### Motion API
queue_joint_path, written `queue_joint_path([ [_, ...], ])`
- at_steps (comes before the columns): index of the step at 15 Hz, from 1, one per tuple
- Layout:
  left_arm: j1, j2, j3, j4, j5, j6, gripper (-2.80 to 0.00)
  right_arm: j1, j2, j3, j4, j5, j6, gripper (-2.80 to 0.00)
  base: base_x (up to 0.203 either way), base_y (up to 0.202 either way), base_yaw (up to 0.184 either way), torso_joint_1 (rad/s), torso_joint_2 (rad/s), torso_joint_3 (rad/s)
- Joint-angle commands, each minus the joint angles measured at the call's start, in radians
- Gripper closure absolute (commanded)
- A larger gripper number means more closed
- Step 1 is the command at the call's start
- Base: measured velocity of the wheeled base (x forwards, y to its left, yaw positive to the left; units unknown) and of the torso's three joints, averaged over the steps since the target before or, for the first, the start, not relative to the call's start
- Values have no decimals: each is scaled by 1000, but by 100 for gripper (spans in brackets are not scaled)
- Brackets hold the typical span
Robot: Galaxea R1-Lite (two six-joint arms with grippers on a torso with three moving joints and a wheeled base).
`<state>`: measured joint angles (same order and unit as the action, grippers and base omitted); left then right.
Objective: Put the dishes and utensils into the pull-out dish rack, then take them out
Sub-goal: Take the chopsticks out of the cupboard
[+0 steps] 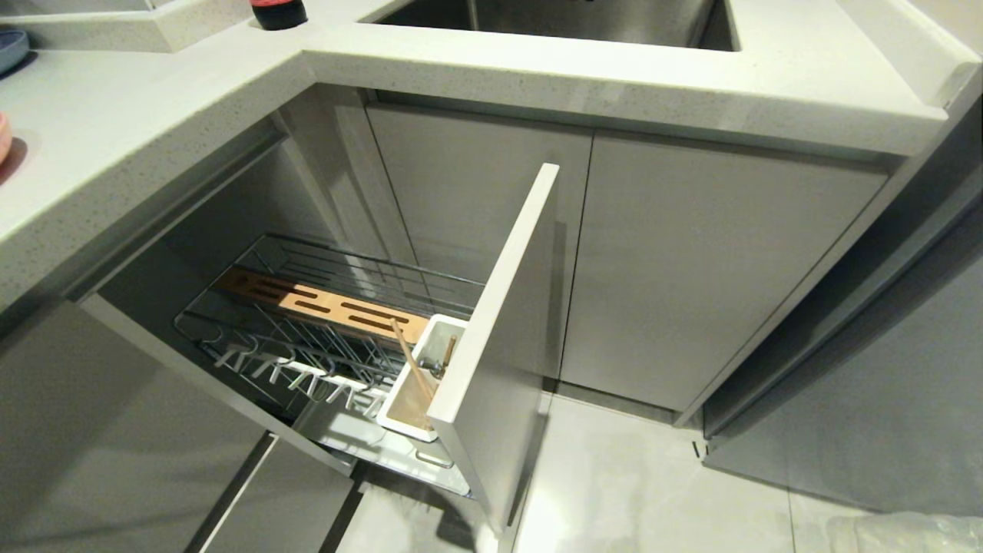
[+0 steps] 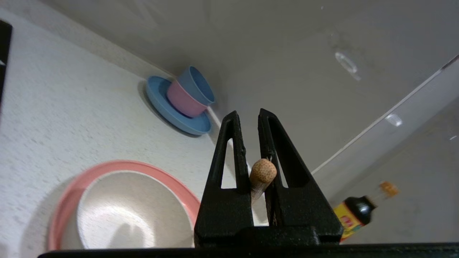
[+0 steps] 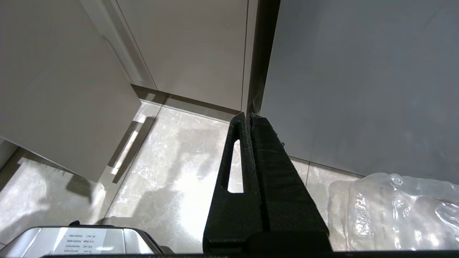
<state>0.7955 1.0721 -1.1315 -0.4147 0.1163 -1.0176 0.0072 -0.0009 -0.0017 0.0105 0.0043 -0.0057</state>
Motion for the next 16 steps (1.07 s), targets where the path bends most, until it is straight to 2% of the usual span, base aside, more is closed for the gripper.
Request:
queue_joint_path([
  [1, 5, 0, 7, -1, 1, -77, 0, 0, -1, 0, 0, 0, 0, 0, 0, 0, 0, 0, 0, 0],
  [3, 24, 6, 27, -8, -3, -110, 0, 0, -1, 0, 0, 0, 0, 0, 0, 0, 0, 0, 0, 0],
  [5, 29, 17, 27, -8, -4, -201, 0, 0, -1, 0, 0, 0, 0, 0, 0, 0, 0, 0, 0, 0],
  [8, 39, 36, 37, 0, -10, -252, 0, 0, -1, 0, 0, 0, 0, 0, 0, 0, 0, 0, 0, 0],
  [11, 89, 50, 57, 8, -98, -343, 0, 0, -1, 0, 0, 0, 0, 0, 0, 0, 0, 0, 0, 0],
  [13, 110, 63, 64, 58, -122, -354, 0, 0, -1, 0, 0, 0, 0, 0, 0, 0, 0, 0, 0, 0],
  [16, 155, 76, 89, 74, -204, -356, 0, 0, -1, 0, 0, 0, 0, 0, 0, 0, 0, 0, 0, 0],
])
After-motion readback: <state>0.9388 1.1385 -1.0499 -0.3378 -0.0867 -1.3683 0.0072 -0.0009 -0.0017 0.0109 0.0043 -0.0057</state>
